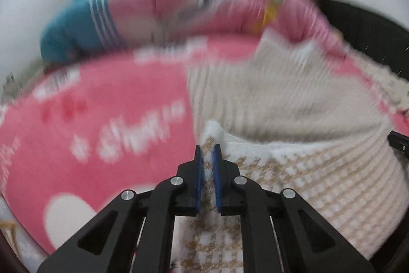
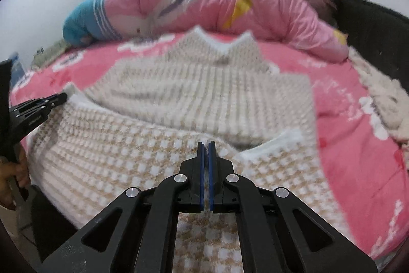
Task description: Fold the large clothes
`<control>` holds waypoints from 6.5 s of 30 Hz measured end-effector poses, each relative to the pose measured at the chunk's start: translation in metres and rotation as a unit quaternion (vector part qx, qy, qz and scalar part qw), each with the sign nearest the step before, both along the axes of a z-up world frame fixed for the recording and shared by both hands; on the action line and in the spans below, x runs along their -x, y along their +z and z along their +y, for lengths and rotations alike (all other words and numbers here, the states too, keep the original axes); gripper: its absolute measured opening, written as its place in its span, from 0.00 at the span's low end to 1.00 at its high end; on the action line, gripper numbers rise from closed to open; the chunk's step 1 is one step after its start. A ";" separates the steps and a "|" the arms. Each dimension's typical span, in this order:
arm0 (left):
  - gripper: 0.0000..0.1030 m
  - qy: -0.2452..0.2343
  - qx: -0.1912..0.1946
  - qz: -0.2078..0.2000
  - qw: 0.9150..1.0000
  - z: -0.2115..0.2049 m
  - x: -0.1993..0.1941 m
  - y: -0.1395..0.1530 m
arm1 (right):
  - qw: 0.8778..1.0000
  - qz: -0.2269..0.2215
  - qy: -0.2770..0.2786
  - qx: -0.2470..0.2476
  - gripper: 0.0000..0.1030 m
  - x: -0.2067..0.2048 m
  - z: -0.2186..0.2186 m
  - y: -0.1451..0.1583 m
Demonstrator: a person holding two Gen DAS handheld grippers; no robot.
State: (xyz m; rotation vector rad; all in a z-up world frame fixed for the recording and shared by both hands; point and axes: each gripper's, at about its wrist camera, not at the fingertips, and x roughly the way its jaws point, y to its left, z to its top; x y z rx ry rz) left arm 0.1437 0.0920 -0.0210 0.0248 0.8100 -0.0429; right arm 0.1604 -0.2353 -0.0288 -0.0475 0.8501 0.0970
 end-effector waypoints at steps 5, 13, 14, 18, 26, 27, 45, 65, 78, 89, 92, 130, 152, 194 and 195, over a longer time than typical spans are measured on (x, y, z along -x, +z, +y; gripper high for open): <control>0.23 0.020 0.002 -0.051 0.999 0.003 0.025 0.022 | 1.000 0.026 -0.001 -0.017 0.01 -0.002 -0.004 -0.015; 0.24 -0.075 0.079 -0.074 0.991 -0.039 0.046 0.038 | 0.993 0.054 -0.003 -0.103 0.10 -0.006 -0.025 -0.013; 0.24 -0.086 0.071 -0.044 0.993 -0.051 0.039 0.023 | 0.991 0.056 -0.002 -0.122 0.13 -0.003 -0.030 -0.008; 0.24 -0.081 0.065 0.001 0.995 -0.059 0.025 -0.009 | 0.990 -0.008 -0.031 -0.135 0.46 0.023 -0.064 0.030; 0.26 -0.069 0.107 0.012 0.992 -0.044 0.018 -0.014 | 0.992 0.025 -0.105 -0.062 0.12 0.010 -0.118 0.005; 0.26 -0.069 0.102 0.009 0.992 -0.046 0.020 -0.014 | 0.992 0.031 -0.108 -0.057 0.08 0.010 -0.117 0.000; 0.26 -0.081 0.095 0.002 0.992 -0.052 0.020 -0.013 | 0.986 -0.061 -0.141 -0.062 0.40 0.073 -0.120 0.053; 0.26 -0.074 0.097 -0.001 0.993 -0.053 0.019 -0.018 | 0.991 0.045 0.060 -0.115 0.29 -0.002 0.007 0.021; 0.29 -0.192 0.159 -0.030 0.968 -0.073 0.070 0.033 | 0.990 0.080 0.041 -0.109 0.28 -0.033 0.021 -0.013; 0.31 -0.181 0.143 0.034 0.973 -0.094 0.061 -0.006 | 0.990 0.076 0.102 -0.056 0.28 0.033 0.025 0.018; 0.31 -0.178 0.125 0.037 0.975 -0.100 0.061 -0.010 | 0.990 0.093 0.091 -0.047 0.28 0.030 0.027 -0.014; 0.39 -0.076 0.103 -0.007 0.992 -0.019 0.094 0.011 | 0.997 0.076 -0.015 -0.013 0.58 0.078 -0.020 0.010; 0.76 -0.085 0.084 -0.020 0.993 -0.049 0.080 0.033 | 0.996 0.067 0.043 -0.048 0.78 0.042 0.012 0.029; 0.95 -0.034 0.025 0.064 0.997 -0.085 0.012 -0.011 | 0.994 0.071 0.016 -0.078 0.92 -0.012 0.010 -0.018; 0.95 -0.034 0.026 0.064 0.997 -0.085 0.011 -0.011 | 0.994 0.070 0.017 -0.079 0.92 -0.012 0.009 -0.018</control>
